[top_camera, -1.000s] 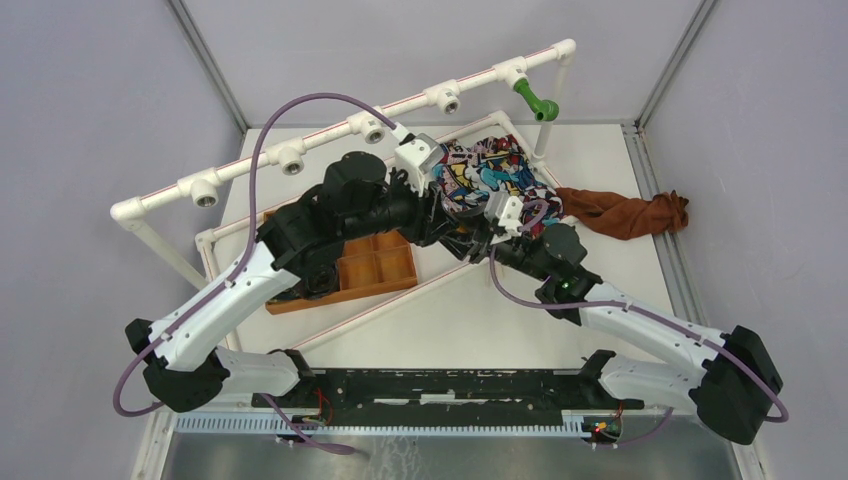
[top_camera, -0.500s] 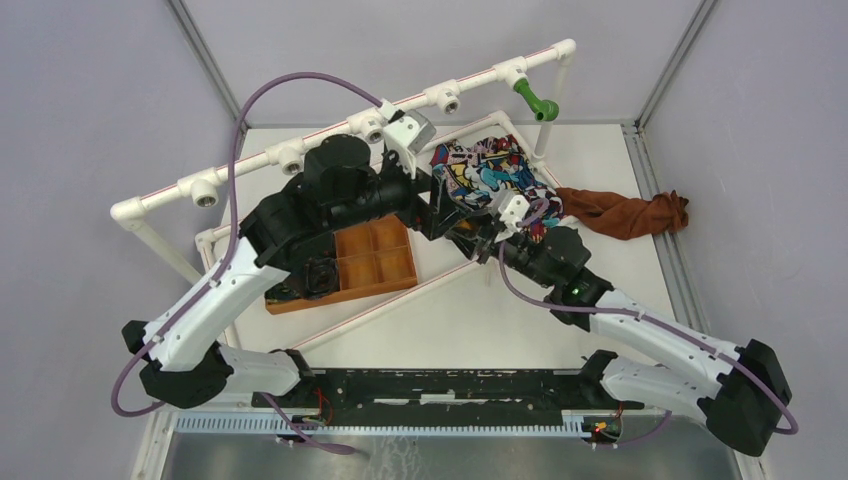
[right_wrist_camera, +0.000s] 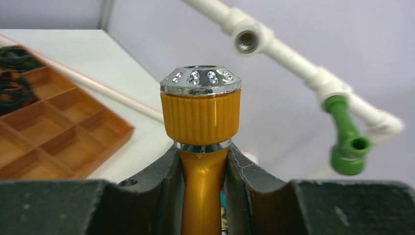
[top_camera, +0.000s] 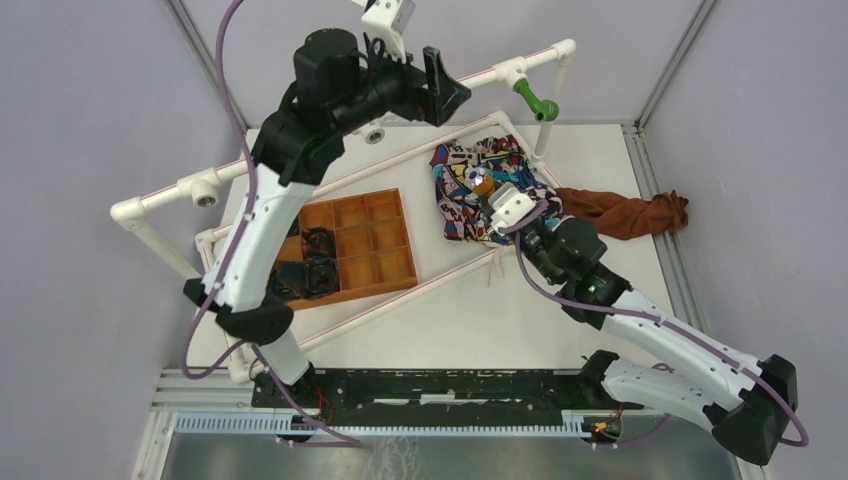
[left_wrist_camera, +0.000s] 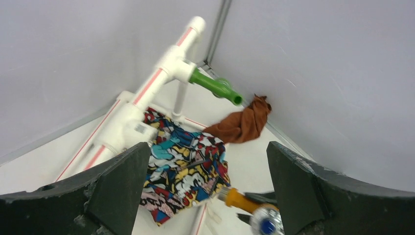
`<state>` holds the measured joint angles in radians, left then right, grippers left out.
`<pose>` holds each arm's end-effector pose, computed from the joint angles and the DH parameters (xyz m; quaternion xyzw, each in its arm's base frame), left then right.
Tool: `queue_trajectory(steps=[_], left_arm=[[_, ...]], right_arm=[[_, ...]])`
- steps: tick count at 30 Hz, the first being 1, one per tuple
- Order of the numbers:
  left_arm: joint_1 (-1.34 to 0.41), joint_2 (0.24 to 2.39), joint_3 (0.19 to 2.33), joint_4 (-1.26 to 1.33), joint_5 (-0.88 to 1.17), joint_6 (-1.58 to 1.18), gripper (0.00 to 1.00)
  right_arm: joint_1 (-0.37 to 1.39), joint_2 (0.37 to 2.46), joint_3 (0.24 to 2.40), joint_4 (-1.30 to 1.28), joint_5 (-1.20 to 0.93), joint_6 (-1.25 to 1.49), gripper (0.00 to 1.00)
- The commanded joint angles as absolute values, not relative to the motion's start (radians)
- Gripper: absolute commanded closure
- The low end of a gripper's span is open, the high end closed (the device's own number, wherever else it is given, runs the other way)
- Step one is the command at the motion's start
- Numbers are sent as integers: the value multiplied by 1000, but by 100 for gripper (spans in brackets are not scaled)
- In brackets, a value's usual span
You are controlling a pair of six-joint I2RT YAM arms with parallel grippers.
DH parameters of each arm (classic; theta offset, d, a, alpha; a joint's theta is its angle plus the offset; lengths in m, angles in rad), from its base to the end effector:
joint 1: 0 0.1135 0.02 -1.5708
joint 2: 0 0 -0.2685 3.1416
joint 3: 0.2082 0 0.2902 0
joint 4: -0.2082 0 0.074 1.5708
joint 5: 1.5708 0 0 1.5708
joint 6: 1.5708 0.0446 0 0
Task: Install the water faucets
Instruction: Install the water faucet onto the adaptor.
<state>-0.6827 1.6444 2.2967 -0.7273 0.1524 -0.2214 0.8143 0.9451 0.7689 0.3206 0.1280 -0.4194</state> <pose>0.2647 -0.2240 0.5924 0.2175 0.6998 -0.3464 0.5856 0.1893 0.1923 0.3574 -0.3382 0.5606 0.1070 0.7483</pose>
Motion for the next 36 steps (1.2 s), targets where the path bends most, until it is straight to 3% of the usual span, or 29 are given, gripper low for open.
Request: queue_trajectory(steps=[1,23,36], left_arm=[[-576,1804,2470,-788,262,-302,4],[-424,1987,2472,-627,462,-316,6],[-419,1971,2395,-630,514,-299,6]], right_arm=[[814,975,804,494,243,-730,100],[851,1187,809,792,202,-1382,100],[865,1269,856,836,212,-1494,100]])
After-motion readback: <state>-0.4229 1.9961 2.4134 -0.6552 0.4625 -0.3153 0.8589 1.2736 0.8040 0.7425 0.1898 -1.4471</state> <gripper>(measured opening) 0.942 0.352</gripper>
